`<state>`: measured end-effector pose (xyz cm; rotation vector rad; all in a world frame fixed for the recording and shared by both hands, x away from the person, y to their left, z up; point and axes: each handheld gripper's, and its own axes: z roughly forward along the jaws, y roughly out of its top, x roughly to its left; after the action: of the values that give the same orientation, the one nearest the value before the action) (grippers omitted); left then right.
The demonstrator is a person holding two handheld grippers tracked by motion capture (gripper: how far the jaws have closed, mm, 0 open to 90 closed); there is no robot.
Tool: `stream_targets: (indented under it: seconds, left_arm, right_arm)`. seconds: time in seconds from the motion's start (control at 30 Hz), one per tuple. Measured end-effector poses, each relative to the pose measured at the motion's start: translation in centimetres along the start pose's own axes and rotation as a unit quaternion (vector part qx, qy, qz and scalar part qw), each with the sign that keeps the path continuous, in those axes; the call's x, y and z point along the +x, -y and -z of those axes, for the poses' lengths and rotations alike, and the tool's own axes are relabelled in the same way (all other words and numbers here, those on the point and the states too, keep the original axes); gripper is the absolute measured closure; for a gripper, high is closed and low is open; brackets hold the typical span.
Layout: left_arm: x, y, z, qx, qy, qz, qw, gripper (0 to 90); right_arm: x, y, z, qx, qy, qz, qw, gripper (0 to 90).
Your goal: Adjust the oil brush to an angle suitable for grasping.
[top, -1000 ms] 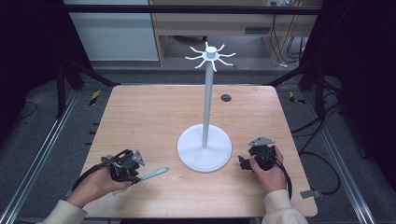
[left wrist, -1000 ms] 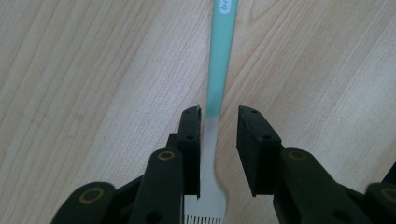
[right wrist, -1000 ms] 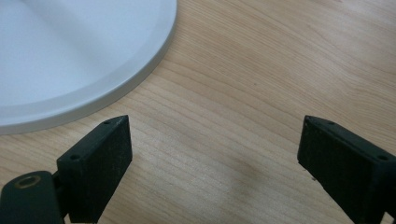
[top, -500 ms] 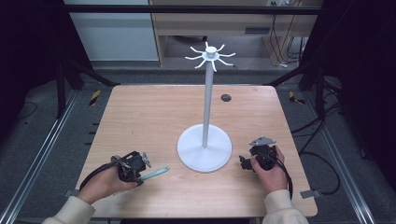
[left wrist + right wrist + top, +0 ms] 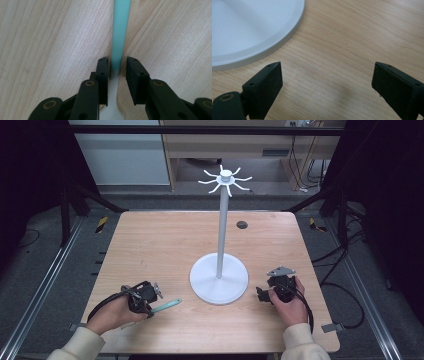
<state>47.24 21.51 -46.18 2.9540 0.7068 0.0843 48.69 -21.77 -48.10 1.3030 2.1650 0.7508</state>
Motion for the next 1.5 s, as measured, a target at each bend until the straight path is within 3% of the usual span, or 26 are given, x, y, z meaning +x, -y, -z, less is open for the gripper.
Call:
stream_targets:
  seconds: [0.4,0.53,0.83,0.9,1.13,1.4,1.5]
  left_arm:
    - [0.4,0.0,0.0,0.003,0.012,0.005,0.9999,81.2]
    - [0.2,0.2,0.1,-0.003,0.003,0.002,1.0000,81.3]
    - [-0.4,1.2,1.8,-0.056,-0.005,0.014,0.9983,81.5]
    - [-0.4,1.5,3.2,-0.083,-0.008,0.021,0.9963,81.5]
    - [-0.3,1.7,5.3,-0.121,-0.018,0.022,0.9922,81.6]
    - [-0.1,1.8,8.1,-0.183,-0.025,0.032,0.9823,81.6]
    - [-0.1,1.8,9.3,-0.211,-0.031,0.037,0.9764,81.6]
  right_arm:
    - [0.0,0.0,0.0,0.001,-0.002,-0.003,1.0000,10.3]
    - [0.0,0.0,0.0,0.001,-0.002,-0.003,1.0000,10.3]
    - [0.0,0.0,0.0,0.001,-0.001,0.000,1.0000,10.4]
    - [-0.1,0.0,0.0,0.000,-0.001,0.000,1.0000,10.4]
    - [0.0,0.0,-0.1,0.002,0.000,0.003,1.0000,10.4]
    - [0.0,0.0,-0.1,0.002,0.000,0.003,1.0000,10.4]
    - [0.0,0.0,-0.1,0.002,-0.001,0.003,1.0000,10.4]
